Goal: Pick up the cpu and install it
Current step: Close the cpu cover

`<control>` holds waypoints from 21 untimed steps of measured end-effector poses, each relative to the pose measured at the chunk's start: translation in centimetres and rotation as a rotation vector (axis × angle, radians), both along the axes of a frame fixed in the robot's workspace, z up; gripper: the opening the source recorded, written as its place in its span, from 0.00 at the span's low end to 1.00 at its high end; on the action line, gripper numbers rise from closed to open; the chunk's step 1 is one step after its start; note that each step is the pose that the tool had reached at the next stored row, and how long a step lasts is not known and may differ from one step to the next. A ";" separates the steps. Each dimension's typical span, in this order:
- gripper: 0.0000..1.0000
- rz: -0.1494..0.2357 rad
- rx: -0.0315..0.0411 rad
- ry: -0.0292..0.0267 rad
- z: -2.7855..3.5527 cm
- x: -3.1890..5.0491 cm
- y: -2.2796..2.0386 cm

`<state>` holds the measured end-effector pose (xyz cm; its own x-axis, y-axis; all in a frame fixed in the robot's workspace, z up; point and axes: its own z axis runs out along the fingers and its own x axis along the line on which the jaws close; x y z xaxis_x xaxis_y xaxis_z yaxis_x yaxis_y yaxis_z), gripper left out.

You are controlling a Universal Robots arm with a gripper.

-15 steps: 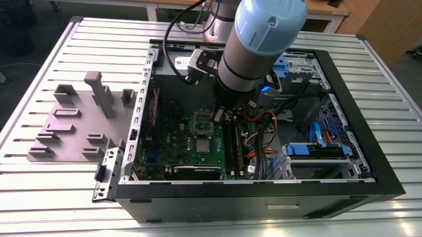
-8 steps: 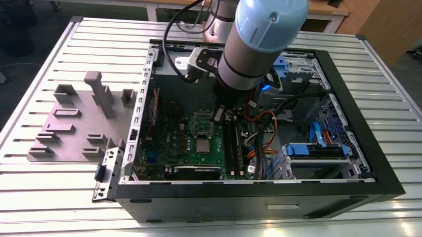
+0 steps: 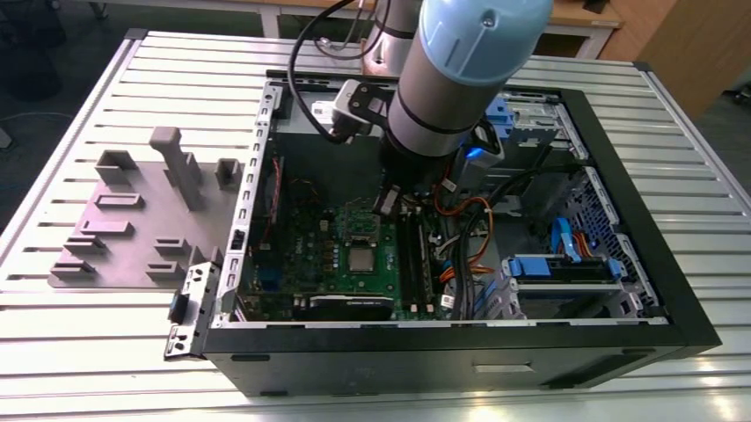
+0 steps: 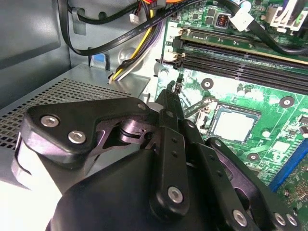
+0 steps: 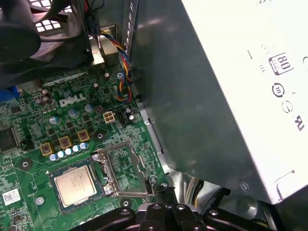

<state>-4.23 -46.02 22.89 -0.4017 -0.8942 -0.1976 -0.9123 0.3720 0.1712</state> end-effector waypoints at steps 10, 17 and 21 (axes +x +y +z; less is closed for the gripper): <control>0.11 0.000 -0.0107 0.0000 0.71 -0.15 -0.08; 0.11 0.000 -0.0132 -0.0001 1.10 -0.19 -0.10; 0.11 0.000 -0.0134 0.0000 1.18 -0.20 -0.13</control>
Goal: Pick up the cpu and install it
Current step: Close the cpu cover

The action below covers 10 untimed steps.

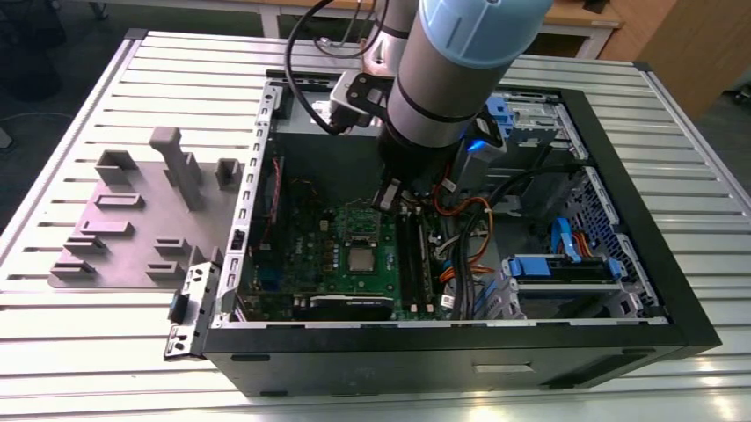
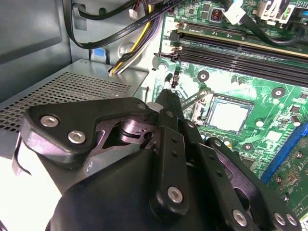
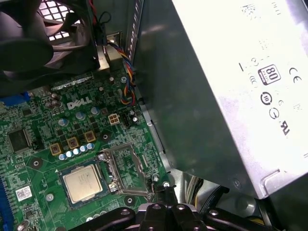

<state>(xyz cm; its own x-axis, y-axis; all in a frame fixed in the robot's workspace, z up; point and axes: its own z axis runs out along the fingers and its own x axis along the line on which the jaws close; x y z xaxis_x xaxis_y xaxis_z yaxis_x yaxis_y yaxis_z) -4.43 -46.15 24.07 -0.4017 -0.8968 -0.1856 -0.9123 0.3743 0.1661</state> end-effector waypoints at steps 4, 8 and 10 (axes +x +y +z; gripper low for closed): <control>0.11 0.000 -0.0001 0.0000 0.05 -0.03 -0.06; 0.11 0.001 -0.0001 0.0000 0.07 -0.09 -0.14; 0.11 0.001 0.0001 0.0000 0.11 -0.12 -0.16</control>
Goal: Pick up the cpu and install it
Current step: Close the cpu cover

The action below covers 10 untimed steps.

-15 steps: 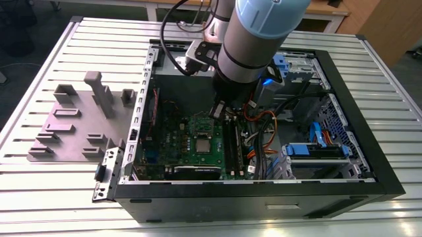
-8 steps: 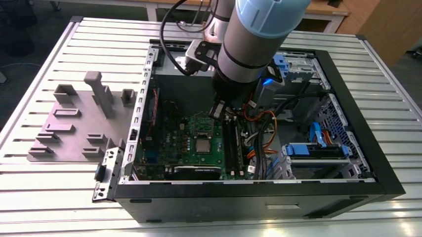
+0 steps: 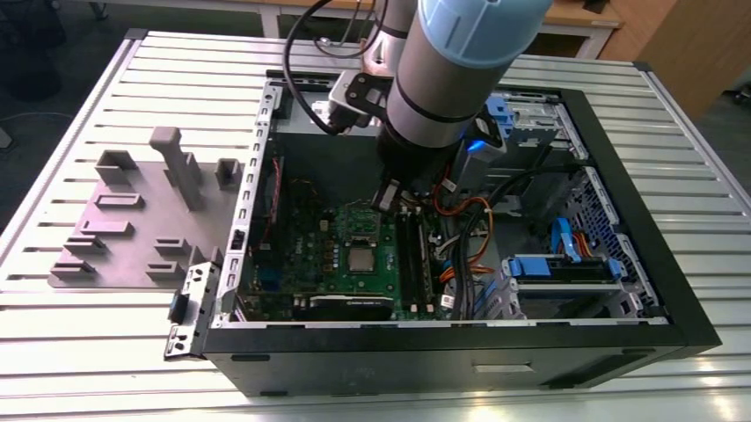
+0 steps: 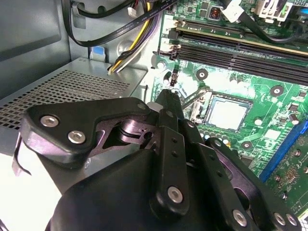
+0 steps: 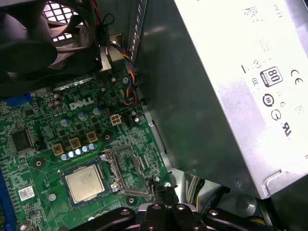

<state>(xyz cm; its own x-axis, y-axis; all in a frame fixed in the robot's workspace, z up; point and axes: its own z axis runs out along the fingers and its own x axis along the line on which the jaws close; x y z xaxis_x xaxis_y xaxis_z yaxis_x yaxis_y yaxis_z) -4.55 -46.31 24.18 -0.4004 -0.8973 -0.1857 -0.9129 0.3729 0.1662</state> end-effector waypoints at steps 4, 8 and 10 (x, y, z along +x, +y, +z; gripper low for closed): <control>0.11 0.000 -0.0001 0.0000 0.09 -0.01 -0.02; 0.11 0.000 -0.0001 0.0000 0.20 -0.03 -0.09; 0.11 0.000 0.0000 0.0000 0.25 -0.03 -0.11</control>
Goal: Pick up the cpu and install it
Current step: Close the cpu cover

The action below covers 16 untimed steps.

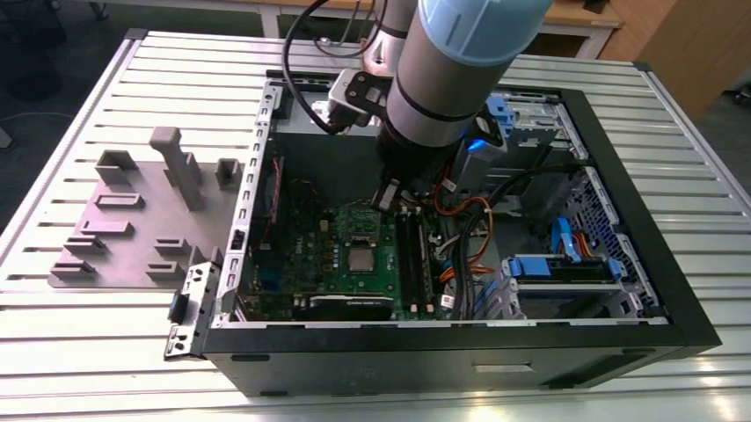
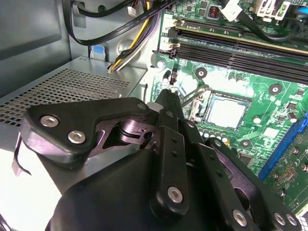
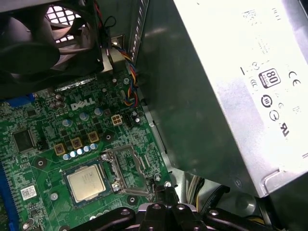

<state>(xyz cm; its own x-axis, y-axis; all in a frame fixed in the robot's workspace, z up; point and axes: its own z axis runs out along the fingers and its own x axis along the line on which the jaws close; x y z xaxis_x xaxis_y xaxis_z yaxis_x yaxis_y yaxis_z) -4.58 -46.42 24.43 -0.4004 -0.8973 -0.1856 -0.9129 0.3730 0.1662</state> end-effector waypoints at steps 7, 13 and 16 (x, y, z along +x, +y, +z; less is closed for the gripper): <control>0.11 0.000 -0.0002 0.0001 0.13 -0.03 -0.06; 0.11 0.002 0.0000 0.0000 0.14 -0.09 -0.38; 0.11 0.002 -0.0001 0.0000 0.14 -0.10 -0.45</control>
<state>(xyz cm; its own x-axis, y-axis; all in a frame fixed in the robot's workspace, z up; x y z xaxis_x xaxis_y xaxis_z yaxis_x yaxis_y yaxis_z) -4.68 -46.87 24.57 -0.3989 -0.8980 -0.1855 -0.9135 0.3714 0.1662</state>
